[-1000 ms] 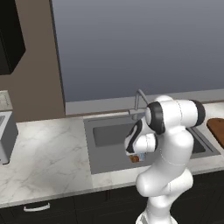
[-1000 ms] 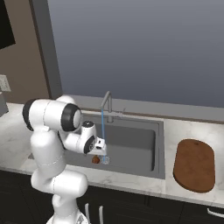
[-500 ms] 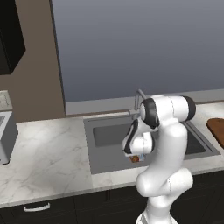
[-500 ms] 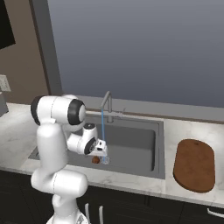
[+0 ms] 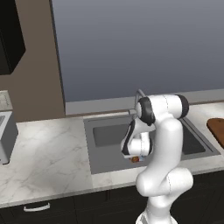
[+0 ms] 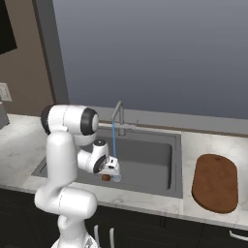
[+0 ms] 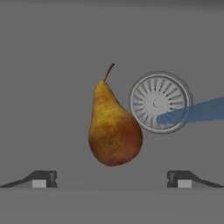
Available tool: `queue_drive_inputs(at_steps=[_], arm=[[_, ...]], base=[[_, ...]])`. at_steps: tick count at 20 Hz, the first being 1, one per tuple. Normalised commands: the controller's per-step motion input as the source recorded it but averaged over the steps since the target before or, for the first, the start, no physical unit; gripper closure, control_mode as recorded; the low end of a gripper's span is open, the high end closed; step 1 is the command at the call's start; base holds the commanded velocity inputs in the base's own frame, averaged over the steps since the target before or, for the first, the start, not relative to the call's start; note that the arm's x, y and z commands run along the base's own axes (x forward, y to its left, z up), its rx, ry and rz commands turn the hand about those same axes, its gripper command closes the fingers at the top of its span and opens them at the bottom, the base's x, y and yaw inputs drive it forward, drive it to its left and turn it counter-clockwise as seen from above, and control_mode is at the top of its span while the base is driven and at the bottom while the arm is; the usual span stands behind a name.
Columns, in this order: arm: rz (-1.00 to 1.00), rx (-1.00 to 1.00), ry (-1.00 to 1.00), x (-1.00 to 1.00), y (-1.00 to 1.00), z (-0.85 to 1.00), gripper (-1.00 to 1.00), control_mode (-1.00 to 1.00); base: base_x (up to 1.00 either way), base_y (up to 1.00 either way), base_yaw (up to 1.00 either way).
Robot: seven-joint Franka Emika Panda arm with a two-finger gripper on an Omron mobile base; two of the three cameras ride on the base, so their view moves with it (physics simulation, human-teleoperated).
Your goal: Pick the pear from the sink and place it on the cutting board to airdry. Then turn off the sink faucet.
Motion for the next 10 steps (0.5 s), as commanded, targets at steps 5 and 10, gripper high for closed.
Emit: queue_drive_inputs(at_steps=[5,10], arm=[[0.00,0.00,0.00,0.10,0.00,-0.13,-1.00,-1.00],[0.00,0.00,0.00,0.13,0.00,-0.12,-1.00,-1.00]], base=[[0.00,0.00,0.00],[0.00,0.00,0.00]])
